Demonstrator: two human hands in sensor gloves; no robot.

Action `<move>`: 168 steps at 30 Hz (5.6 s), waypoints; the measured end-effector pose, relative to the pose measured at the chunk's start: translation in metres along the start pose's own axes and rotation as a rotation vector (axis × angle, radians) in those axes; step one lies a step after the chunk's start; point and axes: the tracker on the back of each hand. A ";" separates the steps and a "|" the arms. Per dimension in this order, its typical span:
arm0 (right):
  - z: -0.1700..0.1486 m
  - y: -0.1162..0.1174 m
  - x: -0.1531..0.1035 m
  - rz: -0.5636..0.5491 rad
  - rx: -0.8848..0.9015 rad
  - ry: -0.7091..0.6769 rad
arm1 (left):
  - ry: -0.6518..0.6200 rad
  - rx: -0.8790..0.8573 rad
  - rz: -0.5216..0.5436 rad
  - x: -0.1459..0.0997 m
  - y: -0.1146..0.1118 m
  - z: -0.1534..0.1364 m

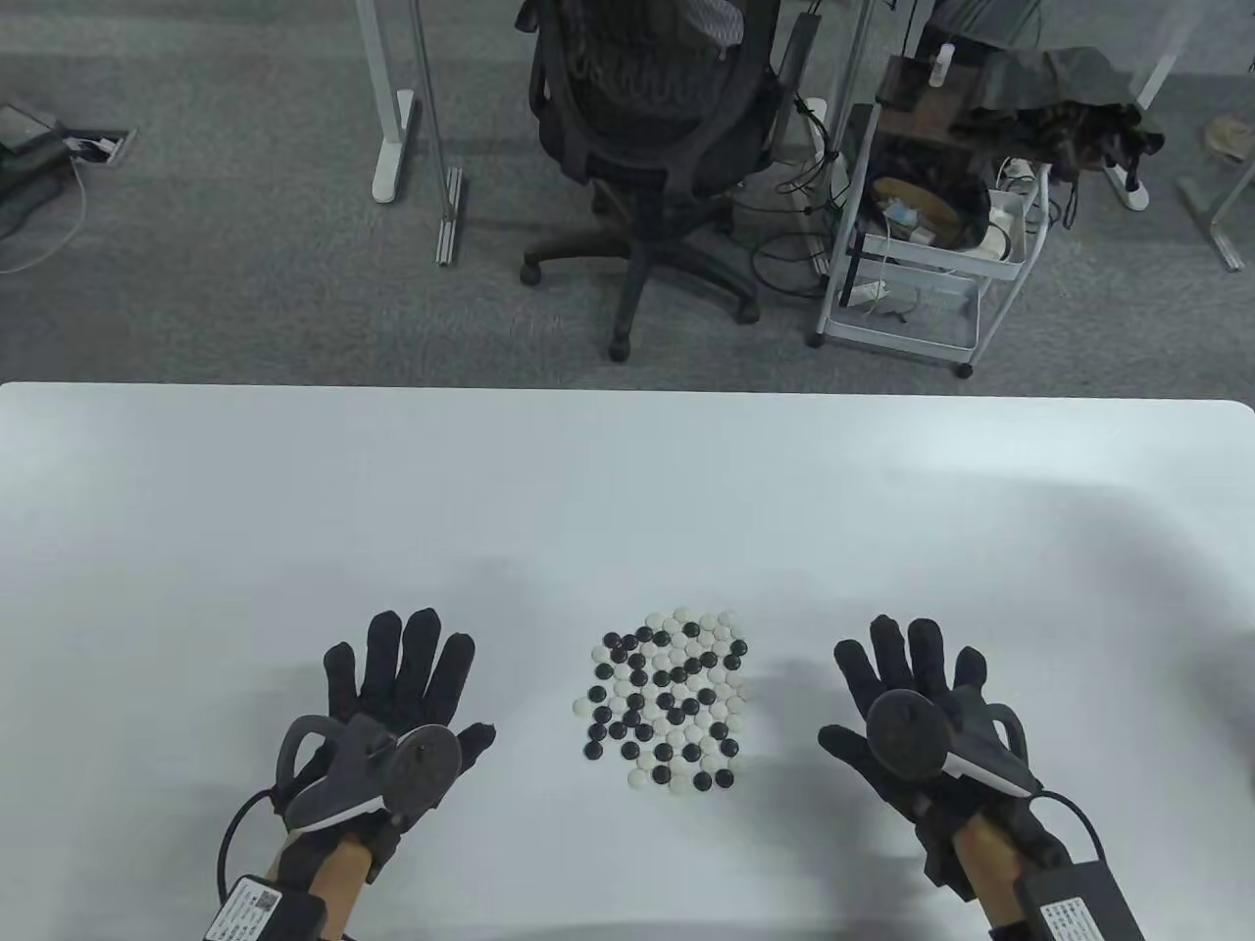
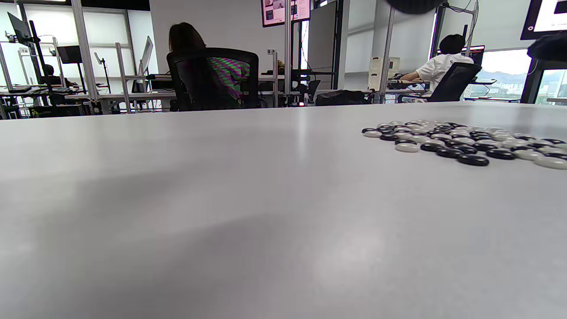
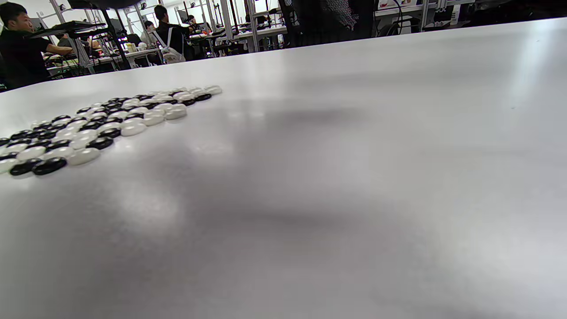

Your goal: Go stone sorting task

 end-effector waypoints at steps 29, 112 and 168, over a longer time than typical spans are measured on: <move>0.004 -0.033 0.035 0.077 0.241 -0.068 | 0.029 -0.023 -0.019 -0.001 0.002 -0.004; -0.087 -0.011 0.114 0.619 0.326 0.407 | -0.003 -0.105 -0.036 -0.016 0.022 0.001; -0.085 -0.011 0.094 0.610 0.303 0.218 | 0.012 -0.105 -0.059 -0.015 0.021 0.000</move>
Point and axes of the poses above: the tracker on the back of each hand, its own z axis roughly to the thumb side, its own x axis roughly from the wrist to the fingertips, y = z × x, and after that the axes turned 13 degrees about -x, right-handed
